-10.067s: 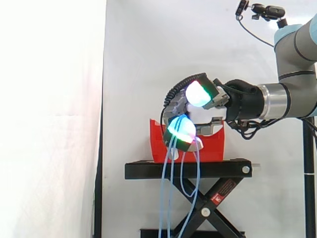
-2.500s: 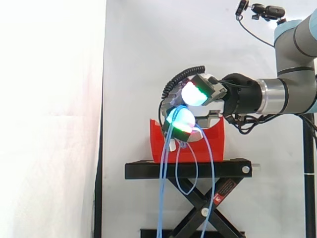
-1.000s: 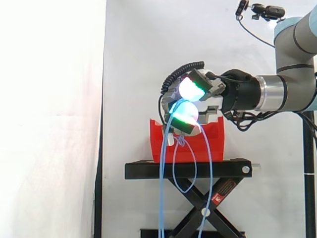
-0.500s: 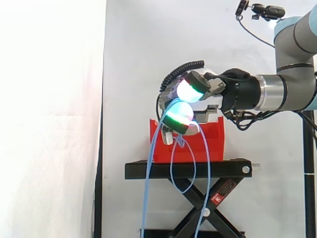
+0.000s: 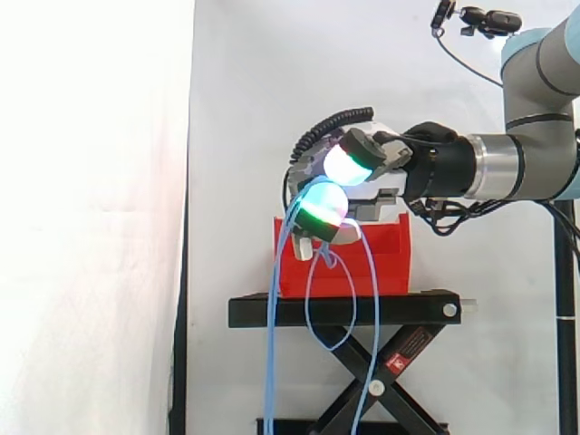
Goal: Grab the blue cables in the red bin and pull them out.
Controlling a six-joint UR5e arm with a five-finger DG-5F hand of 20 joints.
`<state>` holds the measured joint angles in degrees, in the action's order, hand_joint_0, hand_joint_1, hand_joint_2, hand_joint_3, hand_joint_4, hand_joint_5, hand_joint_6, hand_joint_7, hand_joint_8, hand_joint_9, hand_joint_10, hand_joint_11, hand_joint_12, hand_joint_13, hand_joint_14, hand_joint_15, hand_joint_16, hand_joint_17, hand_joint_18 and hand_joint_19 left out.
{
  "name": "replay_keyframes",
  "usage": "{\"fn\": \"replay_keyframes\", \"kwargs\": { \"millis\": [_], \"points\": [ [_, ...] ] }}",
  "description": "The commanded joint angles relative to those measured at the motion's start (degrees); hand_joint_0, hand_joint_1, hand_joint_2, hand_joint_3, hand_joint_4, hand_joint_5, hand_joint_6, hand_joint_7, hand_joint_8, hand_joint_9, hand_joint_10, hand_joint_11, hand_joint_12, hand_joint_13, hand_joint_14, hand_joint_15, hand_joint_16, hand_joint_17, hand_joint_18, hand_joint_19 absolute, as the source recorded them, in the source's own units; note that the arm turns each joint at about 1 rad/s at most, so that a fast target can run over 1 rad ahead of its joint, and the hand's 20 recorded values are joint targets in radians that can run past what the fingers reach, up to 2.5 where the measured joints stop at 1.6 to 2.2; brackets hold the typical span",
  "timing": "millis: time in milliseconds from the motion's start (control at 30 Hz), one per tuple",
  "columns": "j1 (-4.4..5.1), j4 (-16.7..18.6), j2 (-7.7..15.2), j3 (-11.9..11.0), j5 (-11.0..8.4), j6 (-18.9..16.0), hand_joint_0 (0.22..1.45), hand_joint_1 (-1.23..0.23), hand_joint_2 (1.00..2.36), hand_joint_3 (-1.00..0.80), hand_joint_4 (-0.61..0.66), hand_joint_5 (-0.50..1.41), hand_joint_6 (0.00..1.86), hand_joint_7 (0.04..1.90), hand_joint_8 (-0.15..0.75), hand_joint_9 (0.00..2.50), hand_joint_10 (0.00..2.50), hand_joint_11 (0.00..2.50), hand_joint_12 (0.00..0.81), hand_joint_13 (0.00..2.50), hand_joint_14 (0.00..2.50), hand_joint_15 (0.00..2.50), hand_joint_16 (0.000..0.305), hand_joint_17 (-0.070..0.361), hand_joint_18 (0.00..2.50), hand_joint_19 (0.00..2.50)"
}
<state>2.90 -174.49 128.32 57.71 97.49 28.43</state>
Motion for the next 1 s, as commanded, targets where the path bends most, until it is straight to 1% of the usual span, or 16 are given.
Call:
{"fn": "replay_keyframes", "kwargs": {
  "millis": [0,167,200,333,633,733,867,967],
  "points": [
    [0.0,0.0,0.0,-0.1,0.24,0.0,0.98,-1.09,1.01,-0.71,0.25,0.75,0.38,0.61,0.203,0.98,0.05,1.52,0.487,1.19,0.03,1.1,0.041,0.093,0.64,0.75],
    [0.0,0.0,0.0,-0.1,0.24,0.0,0.98,-1.1,1.01,-0.71,0.24,0.72,0.42,0.6,0.197,0.96,0.05,1.54,0.477,1.17,0.03,1.1,0.042,0.094,0.63,0.74],
    [0.0,-0.1,0.0,-0.1,0.24,0.0,0.98,-1.1,1.01,-0.7,0.24,0.72,0.42,0.59,0.198,0.96,0.04,1.52,0.489,1.18,0.03,1.1,0.042,0.094,0.62,0.75],
    [0.0,-0.1,0.0,-0.1,0.24,0.0,0.99,-1.1,1.01,-0.69,0.24,0.69,0.46,0.57,0.199,0.93,0.04,1.53,0.487,1.17,0.03,1.11,0.042,0.094,0.62,0.75],
    [0.0,0.0,0.0,-0.1,0.24,0.0,1.0,-1.11,1.01,-0.71,0.25,0.67,0.47,0.56,0.186,0.9,0.04,1.55,0.491,1.15,0.03,1.1,0.042,0.094,0.61,0.75],
    [0.0,0.0,0.0,-0.1,0.24,0.0,0.97,-1.09,1.01,-0.75,0.25,0.75,0.34,0.63,0.186,0.9,0.04,1.53,0.49,1.15,0.03,1.1,0.042,0.094,0.6,0.76],
    [0.0,0.0,0.0,-0.1,0.24,0.0,0.93,-1.06,1.01,-0.8,0.25,0.78,0.27,0.66,0.187,0.91,0.05,1.55,0.486,1.16,0.03,1.1,0.041,0.093,0.6,0.76],
    [0.0,0.0,0.0,-0.4,0.24,0.0,0.91,-1.04,1.01,-0.82,0.25,0.81,0.18,0.7,0.199,0.92,0.05,1.53,0.486,1.16,0.03,1.1,0.041,0.093,0.6,0.77]
  ]
}}
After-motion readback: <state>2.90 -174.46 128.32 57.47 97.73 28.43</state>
